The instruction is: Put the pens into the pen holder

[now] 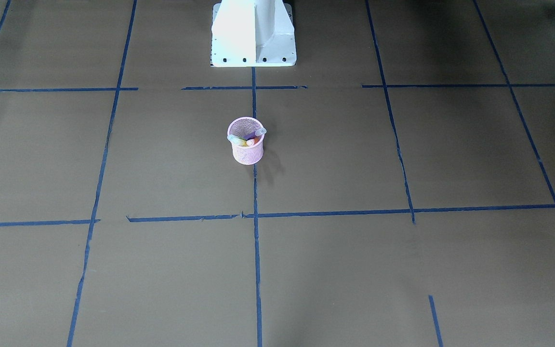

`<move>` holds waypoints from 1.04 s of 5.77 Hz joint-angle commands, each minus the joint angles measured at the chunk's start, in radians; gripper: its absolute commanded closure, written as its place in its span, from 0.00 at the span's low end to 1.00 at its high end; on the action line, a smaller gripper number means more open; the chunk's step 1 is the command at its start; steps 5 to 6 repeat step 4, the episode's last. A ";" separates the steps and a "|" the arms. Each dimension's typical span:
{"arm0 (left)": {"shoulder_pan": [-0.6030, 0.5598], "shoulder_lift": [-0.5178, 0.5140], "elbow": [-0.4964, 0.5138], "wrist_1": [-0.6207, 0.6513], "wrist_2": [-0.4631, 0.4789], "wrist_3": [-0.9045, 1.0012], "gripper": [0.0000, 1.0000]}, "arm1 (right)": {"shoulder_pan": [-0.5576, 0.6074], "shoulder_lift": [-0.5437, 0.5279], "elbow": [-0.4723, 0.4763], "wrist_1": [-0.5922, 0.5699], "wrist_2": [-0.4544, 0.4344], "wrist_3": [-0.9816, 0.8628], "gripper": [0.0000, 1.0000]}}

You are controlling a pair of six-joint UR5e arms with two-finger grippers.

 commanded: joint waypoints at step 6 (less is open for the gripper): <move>0.000 0.001 0.000 0.000 0.001 0.002 0.00 | -0.004 -0.020 0.013 0.005 -0.007 0.006 0.00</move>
